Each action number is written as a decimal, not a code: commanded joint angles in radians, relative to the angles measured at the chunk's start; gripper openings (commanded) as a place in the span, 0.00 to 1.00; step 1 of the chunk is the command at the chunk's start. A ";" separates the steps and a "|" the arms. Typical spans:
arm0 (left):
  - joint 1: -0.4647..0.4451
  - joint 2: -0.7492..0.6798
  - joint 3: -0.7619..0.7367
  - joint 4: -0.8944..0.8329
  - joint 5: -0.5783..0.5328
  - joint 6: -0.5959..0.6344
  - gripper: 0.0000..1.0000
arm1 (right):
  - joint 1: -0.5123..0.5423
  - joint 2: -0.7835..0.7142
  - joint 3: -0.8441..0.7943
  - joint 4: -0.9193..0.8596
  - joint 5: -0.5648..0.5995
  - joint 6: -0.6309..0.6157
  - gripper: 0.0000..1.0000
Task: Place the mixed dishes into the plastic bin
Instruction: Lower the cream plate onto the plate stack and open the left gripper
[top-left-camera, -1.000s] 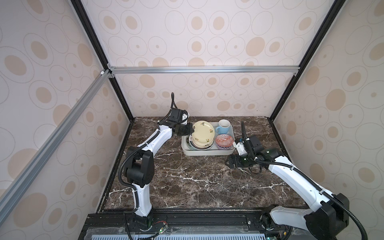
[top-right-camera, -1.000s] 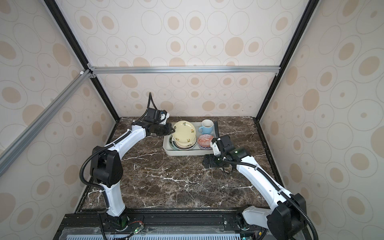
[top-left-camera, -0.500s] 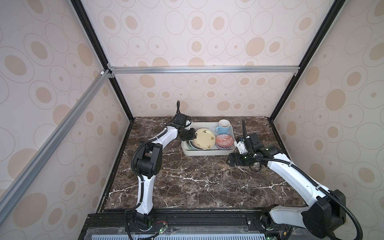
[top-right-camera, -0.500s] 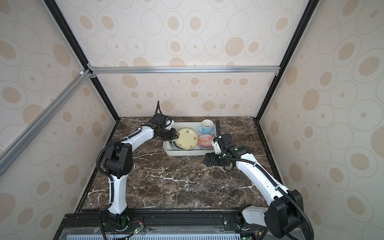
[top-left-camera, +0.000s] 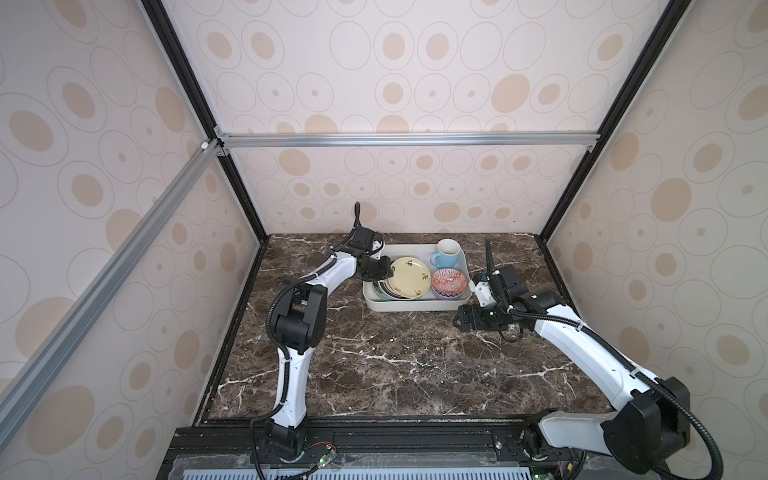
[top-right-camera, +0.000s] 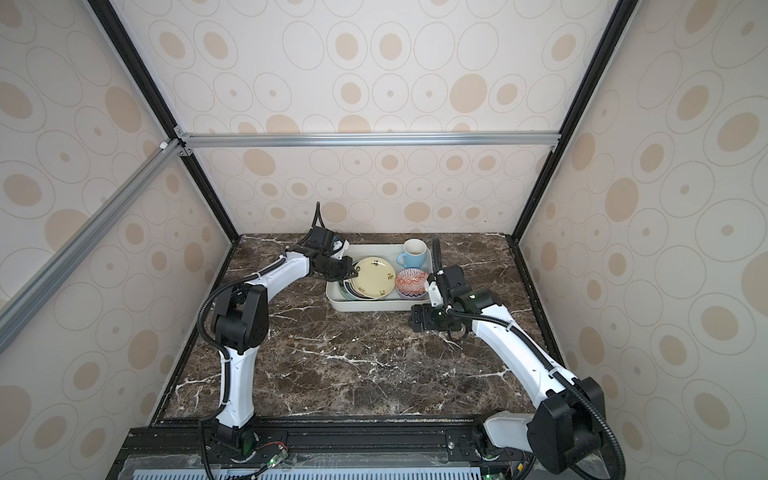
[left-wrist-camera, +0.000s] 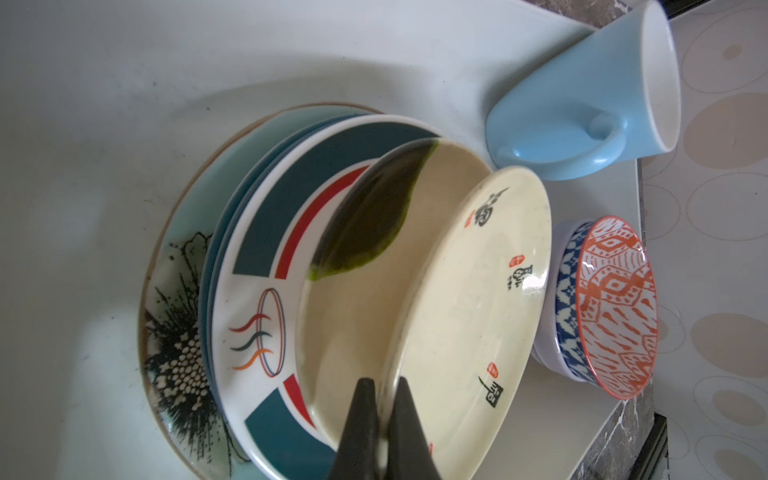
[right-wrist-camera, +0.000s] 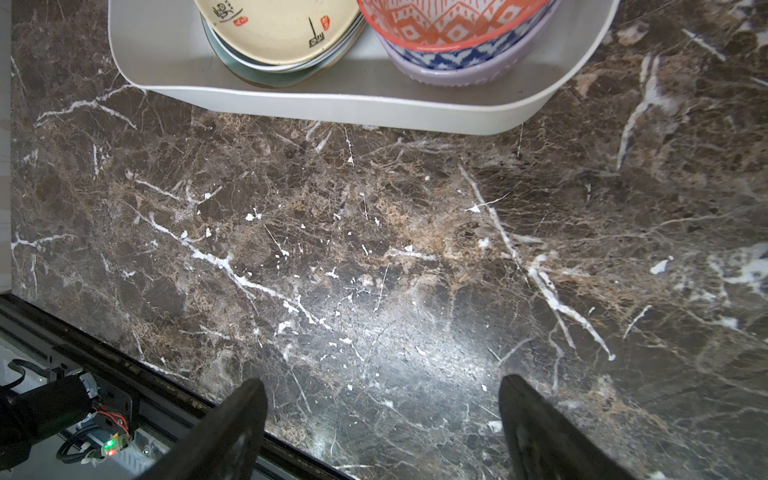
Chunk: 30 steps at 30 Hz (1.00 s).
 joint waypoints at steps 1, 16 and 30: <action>0.008 0.022 0.063 -0.007 0.007 0.008 0.04 | -0.006 0.009 0.022 -0.022 -0.004 -0.011 0.91; 0.018 0.028 0.062 -0.021 0.007 0.020 0.06 | -0.010 0.045 0.052 -0.034 -0.016 -0.006 0.90; 0.038 0.002 0.001 0.016 0.023 0.016 0.29 | -0.010 0.042 0.058 -0.038 -0.018 0.003 0.90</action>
